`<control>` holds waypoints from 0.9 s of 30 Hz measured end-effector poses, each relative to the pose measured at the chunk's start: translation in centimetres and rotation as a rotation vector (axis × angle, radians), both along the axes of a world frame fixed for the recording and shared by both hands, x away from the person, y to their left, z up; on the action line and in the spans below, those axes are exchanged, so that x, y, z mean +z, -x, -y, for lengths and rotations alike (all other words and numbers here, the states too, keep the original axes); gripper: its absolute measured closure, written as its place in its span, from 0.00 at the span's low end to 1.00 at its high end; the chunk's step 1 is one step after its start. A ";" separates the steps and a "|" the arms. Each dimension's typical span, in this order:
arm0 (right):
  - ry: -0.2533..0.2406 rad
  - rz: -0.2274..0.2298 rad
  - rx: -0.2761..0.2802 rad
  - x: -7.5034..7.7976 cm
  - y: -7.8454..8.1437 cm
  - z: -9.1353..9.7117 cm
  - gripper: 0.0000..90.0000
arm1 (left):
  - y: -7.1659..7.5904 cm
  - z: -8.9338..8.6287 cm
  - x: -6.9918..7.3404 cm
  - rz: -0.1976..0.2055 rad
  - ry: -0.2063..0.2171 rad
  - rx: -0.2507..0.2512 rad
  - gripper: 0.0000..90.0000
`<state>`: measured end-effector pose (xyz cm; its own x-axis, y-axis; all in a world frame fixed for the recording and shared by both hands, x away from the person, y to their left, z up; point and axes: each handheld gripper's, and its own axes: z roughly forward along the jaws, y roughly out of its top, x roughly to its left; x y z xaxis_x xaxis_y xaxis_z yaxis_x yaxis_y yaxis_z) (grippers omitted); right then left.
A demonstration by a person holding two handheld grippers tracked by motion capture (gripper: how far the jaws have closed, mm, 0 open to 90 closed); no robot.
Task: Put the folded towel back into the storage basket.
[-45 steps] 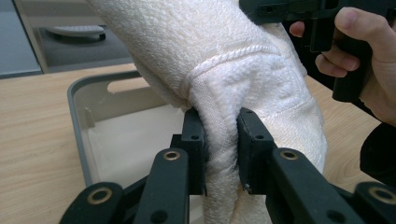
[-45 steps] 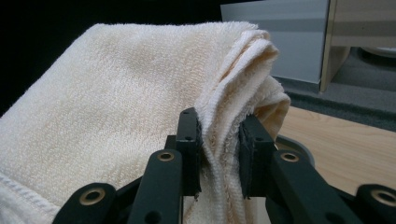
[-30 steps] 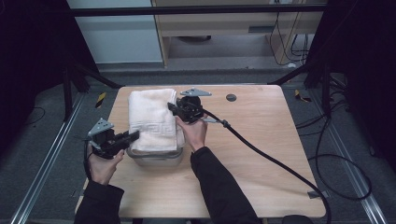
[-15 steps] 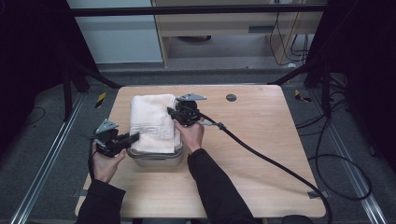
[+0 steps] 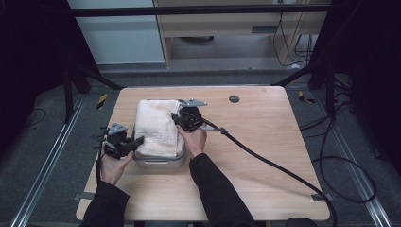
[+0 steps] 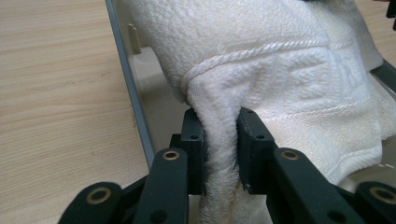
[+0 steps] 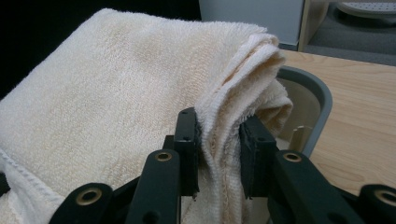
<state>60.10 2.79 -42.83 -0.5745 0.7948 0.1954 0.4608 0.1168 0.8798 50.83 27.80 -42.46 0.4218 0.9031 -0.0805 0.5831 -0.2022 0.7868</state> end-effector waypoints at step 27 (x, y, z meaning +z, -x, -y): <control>0.086 0.124 0.012 2.2 1.6 4.3 0.39 | 2.6 0.1 2.2 0.137 0.034 0.021 0.52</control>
<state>58.49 -1.54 -40.59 -0.5998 0.7984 0.0537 0.3470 0.1991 0.9165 48.23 27.73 -40.24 0.4115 0.9098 -0.0545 0.4740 -0.1625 0.8654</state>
